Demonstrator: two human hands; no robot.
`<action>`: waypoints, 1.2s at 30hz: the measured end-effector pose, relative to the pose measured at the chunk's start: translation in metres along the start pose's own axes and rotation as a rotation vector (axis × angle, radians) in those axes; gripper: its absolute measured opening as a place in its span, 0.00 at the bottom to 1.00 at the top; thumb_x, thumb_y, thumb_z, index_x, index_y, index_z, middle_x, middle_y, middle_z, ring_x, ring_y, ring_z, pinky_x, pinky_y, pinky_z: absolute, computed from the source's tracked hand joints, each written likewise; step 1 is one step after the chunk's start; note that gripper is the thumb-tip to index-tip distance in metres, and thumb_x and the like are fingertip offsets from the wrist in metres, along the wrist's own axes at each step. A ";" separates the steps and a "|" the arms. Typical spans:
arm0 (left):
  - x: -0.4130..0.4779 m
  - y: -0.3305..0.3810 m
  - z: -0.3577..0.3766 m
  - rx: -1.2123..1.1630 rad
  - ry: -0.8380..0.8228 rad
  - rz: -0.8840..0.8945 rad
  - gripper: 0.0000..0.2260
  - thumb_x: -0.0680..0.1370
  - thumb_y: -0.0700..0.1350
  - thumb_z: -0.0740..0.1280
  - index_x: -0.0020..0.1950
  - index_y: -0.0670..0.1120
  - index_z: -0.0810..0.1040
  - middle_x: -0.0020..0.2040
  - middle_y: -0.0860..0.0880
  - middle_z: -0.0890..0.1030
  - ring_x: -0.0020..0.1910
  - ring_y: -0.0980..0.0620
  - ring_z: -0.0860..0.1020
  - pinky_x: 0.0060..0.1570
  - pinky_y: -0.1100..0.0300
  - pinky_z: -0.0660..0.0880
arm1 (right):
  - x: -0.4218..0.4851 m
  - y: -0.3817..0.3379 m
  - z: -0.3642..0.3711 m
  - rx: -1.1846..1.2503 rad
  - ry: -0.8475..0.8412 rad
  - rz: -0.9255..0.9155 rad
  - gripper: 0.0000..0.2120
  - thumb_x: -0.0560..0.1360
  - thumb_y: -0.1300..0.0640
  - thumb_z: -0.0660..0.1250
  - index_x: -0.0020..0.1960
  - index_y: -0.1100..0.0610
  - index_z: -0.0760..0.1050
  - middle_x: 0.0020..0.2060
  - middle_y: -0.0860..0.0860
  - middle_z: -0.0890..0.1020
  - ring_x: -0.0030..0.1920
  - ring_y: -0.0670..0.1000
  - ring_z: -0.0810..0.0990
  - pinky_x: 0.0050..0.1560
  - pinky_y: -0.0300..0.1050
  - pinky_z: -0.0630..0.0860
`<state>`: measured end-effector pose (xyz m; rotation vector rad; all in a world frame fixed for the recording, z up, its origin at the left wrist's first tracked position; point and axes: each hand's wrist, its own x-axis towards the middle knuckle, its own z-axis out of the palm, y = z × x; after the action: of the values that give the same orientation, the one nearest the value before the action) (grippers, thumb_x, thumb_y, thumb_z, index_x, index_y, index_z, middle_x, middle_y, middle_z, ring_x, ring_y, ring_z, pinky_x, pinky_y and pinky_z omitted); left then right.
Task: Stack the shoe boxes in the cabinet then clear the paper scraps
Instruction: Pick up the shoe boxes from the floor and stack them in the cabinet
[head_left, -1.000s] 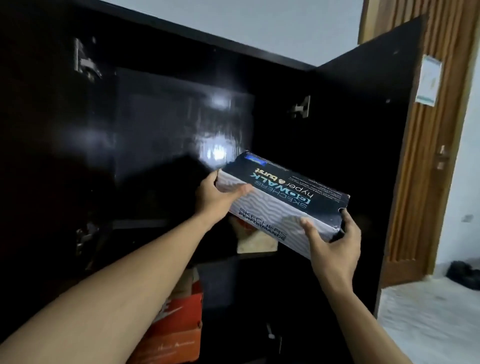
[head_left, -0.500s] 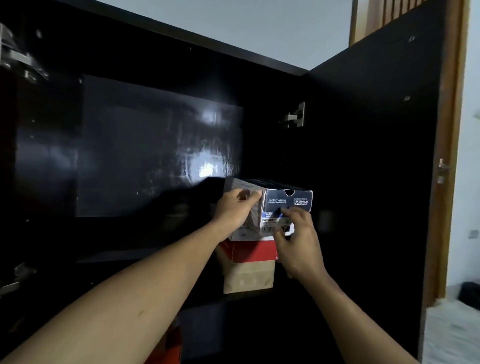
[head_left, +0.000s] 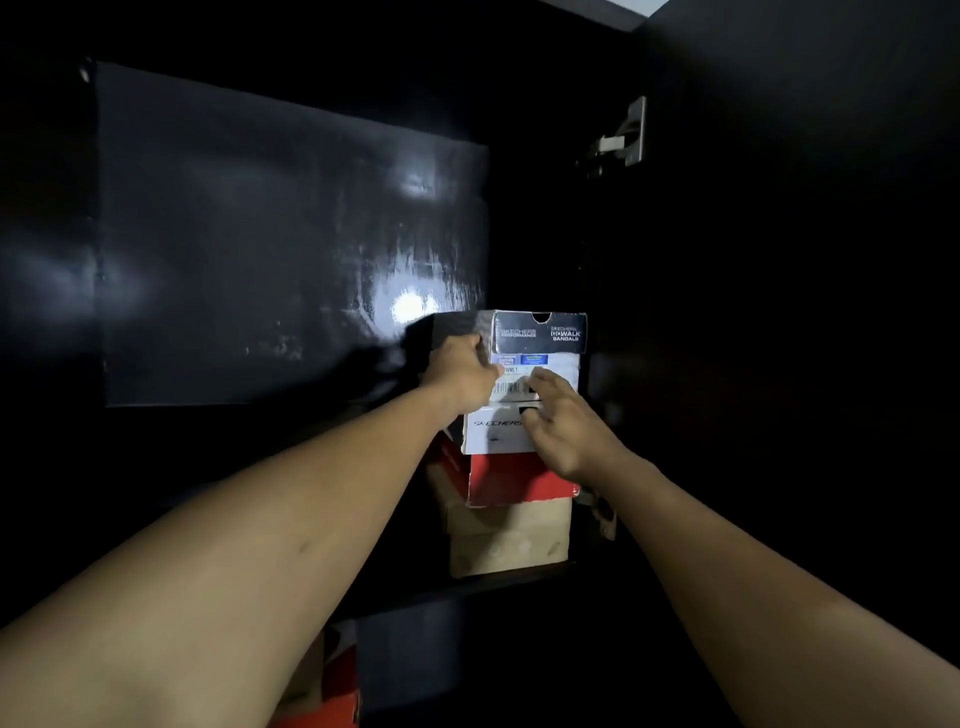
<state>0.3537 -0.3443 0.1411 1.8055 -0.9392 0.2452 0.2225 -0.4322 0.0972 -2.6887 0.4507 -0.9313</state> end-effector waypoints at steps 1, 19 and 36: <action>0.002 0.000 0.001 0.015 0.000 -0.003 0.21 0.77 0.44 0.73 0.70 0.47 0.76 0.57 0.48 0.83 0.56 0.46 0.82 0.58 0.50 0.80 | 0.002 0.000 0.001 -0.004 0.005 0.004 0.33 0.77 0.45 0.53 0.78 0.59 0.60 0.80 0.54 0.57 0.78 0.57 0.59 0.76 0.49 0.57; -0.138 0.064 -0.087 0.086 -0.211 0.089 0.26 0.76 0.47 0.75 0.72 0.45 0.74 0.67 0.45 0.79 0.60 0.51 0.78 0.58 0.65 0.71 | -0.118 -0.063 -0.106 0.102 0.042 0.178 0.28 0.79 0.50 0.64 0.77 0.57 0.65 0.67 0.51 0.68 0.74 0.52 0.66 0.73 0.40 0.60; -0.376 0.119 0.030 0.031 -0.819 0.140 0.38 0.73 0.59 0.75 0.78 0.48 0.65 0.68 0.47 0.77 0.65 0.47 0.77 0.58 0.60 0.69 | -0.409 -0.024 -0.199 -0.086 -0.003 0.600 0.31 0.81 0.45 0.64 0.79 0.56 0.60 0.75 0.57 0.63 0.67 0.58 0.75 0.64 0.49 0.71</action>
<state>0.0109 -0.2071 0.0005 1.8854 -1.6306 -0.4370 -0.2040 -0.2866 0.0307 -2.3838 1.2285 -0.7332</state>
